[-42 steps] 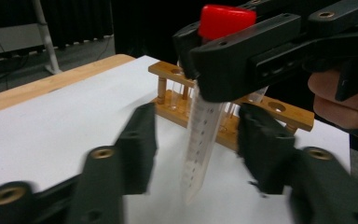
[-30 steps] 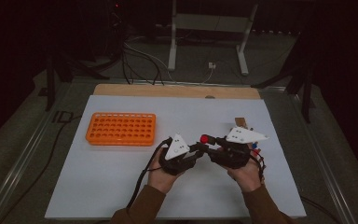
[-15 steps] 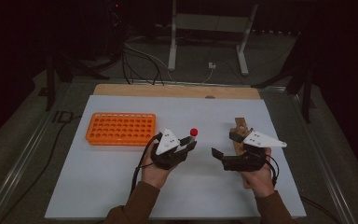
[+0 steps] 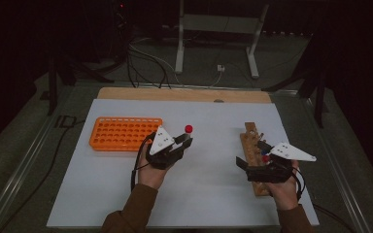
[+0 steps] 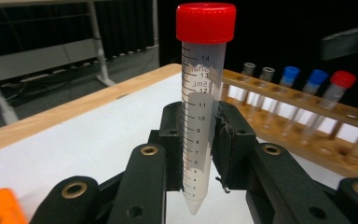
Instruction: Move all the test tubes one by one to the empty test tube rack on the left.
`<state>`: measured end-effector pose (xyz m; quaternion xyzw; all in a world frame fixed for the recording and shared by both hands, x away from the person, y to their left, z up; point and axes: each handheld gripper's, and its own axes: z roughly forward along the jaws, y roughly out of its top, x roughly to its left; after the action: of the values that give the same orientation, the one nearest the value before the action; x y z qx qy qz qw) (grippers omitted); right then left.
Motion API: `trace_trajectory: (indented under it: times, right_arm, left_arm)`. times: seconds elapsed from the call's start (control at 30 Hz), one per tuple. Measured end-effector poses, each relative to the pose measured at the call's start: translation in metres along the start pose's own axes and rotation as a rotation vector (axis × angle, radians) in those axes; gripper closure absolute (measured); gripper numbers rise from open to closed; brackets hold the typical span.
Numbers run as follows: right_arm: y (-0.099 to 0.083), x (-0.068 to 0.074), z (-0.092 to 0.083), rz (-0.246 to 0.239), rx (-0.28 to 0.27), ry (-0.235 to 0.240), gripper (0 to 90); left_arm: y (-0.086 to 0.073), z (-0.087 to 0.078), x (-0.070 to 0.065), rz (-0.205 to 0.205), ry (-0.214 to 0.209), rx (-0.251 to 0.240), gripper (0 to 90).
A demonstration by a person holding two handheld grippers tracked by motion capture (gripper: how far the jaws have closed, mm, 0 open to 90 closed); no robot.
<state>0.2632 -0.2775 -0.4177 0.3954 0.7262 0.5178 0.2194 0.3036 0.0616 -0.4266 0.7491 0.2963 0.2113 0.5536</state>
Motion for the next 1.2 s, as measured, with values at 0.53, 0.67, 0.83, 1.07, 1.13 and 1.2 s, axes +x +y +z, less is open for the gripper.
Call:
trace_trajectory:
  times: [0.53, 0.67, 0.83, 1.07, 1.13, 1.2]
  right_arm:
    - [-0.004, -0.008, -0.009, 0.011, -0.012, -0.021, 0.2]
    - [-0.004, -0.007, -0.010, 0.002, -0.007, -0.029, 0.2]
    - [-0.004, -0.008, -0.011, 0.006, -0.011, -0.027, 0.3]
    - [-0.003, -0.006, -0.011, 0.001, -0.015, -0.022, 0.2]
    - [-0.003, -0.007, -0.012, 0.000, -0.016, -0.023, 0.2]
    - [-0.003, -0.007, -0.012, 0.001, -0.017, -0.024, 0.3]
  left_arm:
    - [-0.011, -0.010, 0.045, -0.013, 0.181, -0.011, 75.2]
    - [-0.016, -0.010, 0.054, -0.030, 0.229, -0.005, 75.3]
    - [-0.025, -0.009, 0.066, -0.050, 0.273, 0.017, 75.2]
    - [-0.043, -0.001, 0.077, -0.084, 0.310, 0.069, 75.2]
    - [-0.048, -0.001, 0.080, -0.094, 0.322, 0.083, 75.2]
    - [-0.052, 0.000, 0.082, -0.102, 0.332, 0.098, 75.2]
